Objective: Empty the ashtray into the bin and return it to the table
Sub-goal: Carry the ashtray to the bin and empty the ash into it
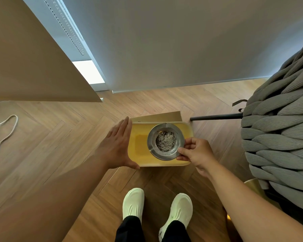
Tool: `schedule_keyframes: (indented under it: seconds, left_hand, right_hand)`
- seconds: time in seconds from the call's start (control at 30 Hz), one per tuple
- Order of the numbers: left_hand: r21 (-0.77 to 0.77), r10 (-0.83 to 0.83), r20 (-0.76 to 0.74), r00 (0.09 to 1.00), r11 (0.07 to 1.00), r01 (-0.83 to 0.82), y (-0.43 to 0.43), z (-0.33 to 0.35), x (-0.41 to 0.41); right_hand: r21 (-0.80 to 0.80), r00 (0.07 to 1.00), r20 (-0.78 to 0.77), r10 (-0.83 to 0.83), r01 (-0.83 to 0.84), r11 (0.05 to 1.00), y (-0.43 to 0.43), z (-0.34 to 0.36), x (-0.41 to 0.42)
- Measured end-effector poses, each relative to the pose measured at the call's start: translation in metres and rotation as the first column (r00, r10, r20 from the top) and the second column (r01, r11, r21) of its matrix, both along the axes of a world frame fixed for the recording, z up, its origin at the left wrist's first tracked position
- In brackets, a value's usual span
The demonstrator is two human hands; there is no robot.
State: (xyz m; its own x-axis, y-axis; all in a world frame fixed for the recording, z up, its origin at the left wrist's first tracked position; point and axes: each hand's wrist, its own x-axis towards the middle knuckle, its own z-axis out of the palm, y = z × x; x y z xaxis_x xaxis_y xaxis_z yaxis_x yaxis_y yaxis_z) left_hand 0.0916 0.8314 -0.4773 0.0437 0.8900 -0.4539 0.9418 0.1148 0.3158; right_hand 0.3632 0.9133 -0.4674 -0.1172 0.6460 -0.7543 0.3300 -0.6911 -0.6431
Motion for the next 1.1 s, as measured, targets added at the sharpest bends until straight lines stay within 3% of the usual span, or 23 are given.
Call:
schedule_keyframes:
  seconds: [0.27, 0.37, 0.43, 0.53, 0.6, 0.67, 0.8, 1.1]
  left_hand:
    - [0.019, 0.004, -0.006, 1.0, 1.0, -0.004, -0.007, -0.014, 0.006]
    - [0.03, 0.004, -0.007, 1.0, 1.0, -0.003, -0.006, -0.015, 0.007]
    - [0.036, -0.001, 0.0, 1.0, 0.999, 0.001, -0.007, -0.015, 0.007]
    - [0.039, -0.007, 0.002, 1.0, 0.999, 0.007, -0.007, -0.014, 0.008]
    - [0.038, -0.011, -0.001, 1.0, 0.999, 0.011, -0.007, -0.013, 0.008]
    - [0.032, -0.006, 0.003, 1.0, 0.999, 0.006, -0.007, -0.013, 0.008]
    - [0.023, 0.002, 0.003, 1.0, 1.0, -0.002, -0.007, -0.013, 0.008]
    - [0.025, 0.004, 0.006, 1.0, 1.0, -0.005, -0.008, -0.011, 0.009]
  right_hand:
    - [0.221, 0.985, 0.145, 0.099, -0.129, 0.967, 0.004, 0.005, -0.002]
    - [0.379, 0.949, 0.261, 0.175, -0.268, 0.886, 0.002, 0.004, -0.005]
    - [0.532, 0.907, 0.35, 0.236, -0.4, 0.746, -0.002, 0.006, -0.008]
    - [0.747, 0.835, 0.462, 0.298, -0.548, 0.376, -0.01, 0.004, -0.009]
    - [0.763, 0.769, 0.571, 0.287, -0.626, 0.161, -0.015, 0.0, -0.007]
    - [0.736, 0.72, 0.642, 0.263, -0.675, 0.054, -0.02, -0.004, -0.004]
    - [0.712, 0.691, 0.684, 0.234, -0.703, -0.008, -0.03, -0.007, -0.002]
    - [0.711, 0.692, 0.69, 0.213, -0.703, -0.017, -0.028, 0.0, -0.002]
